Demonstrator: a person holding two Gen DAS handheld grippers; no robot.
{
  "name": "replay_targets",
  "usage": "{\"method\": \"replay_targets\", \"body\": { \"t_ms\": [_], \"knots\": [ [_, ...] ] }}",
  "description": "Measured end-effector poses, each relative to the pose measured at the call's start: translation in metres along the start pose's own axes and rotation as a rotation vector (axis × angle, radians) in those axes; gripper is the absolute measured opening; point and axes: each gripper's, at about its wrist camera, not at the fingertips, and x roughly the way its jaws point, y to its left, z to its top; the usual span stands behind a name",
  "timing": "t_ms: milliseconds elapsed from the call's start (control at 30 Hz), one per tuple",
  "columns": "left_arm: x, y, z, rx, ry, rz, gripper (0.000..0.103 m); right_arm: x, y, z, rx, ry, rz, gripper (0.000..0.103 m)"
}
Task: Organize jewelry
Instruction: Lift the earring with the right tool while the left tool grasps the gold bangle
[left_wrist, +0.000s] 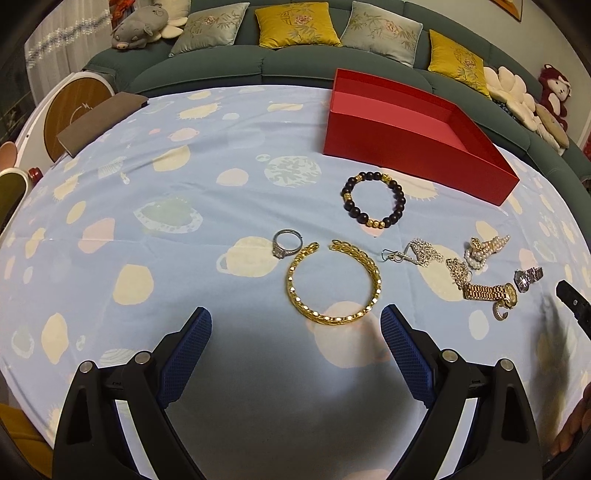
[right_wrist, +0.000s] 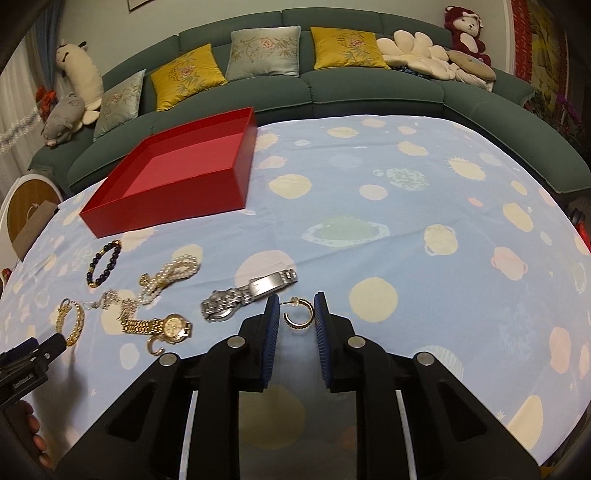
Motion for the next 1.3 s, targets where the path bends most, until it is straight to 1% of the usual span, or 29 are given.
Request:
{"method": "replay_targets", "body": {
  "t_ms": [67, 167, 367, 500, 567, 700, 767, 933, 1000, 1167, 1300],
  "knots": [
    [0.004, -0.003, 0.0, -0.002, 0.014, -0.012, 0.091, -0.003, 0.005, -0.001, -0.011, -0.001, 0.019, 0.019],
    [0.006, -0.007, -0.001, 0.0, 0.009, -0.019, 0.091, -0.006, 0.01, -0.003, -0.02, 0.002, 0.034, 0.019],
    [0.013, -0.013, 0.003, -0.008, -0.011, 0.002, 0.091, -0.008, 0.013, -0.006, -0.033, 0.007, 0.047, 0.019],
    [0.017, -0.017, 0.006, 0.0, -0.032, 0.023, 0.088, -0.009, 0.014, -0.007, -0.036, 0.01, 0.051, 0.019],
    [0.017, -0.018, 0.006, 0.011, -0.048, 0.035, 0.079, -0.009, 0.014, -0.008, -0.039, 0.012, 0.054, 0.019],
    [0.016, -0.02, 0.007, 0.033, -0.067, 0.04, 0.066, -0.009, 0.015, -0.009, -0.046, 0.014, 0.056, 0.019],
    [0.014, -0.021, 0.007, 0.039, -0.07, 0.029, 0.057, -0.009, 0.015, -0.009, -0.046, 0.013, 0.057, 0.019],
    [0.01, -0.018, 0.008, 0.023, -0.058, -0.009, 0.057, -0.013, 0.018, -0.008, -0.05, 0.004, 0.067, 0.019],
    [0.003, -0.017, 0.009, 0.016, -0.065, -0.028, 0.057, -0.018, 0.02, -0.007, -0.054, -0.004, 0.075, 0.019],
    [-0.031, -0.019, 0.013, 0.028, -0.11, -0.09, 0.057, -0.038, 0.031, -0.003, -0.077, -0.033, 0.109, 0.019],
    [-0.066, -0.025, 0.028, 0.067, -0.145, -0.135, 0.057, -0.06, 0.046, 0.01, -0.102, -0.064, 0.162, 0.019]
  ]
}}
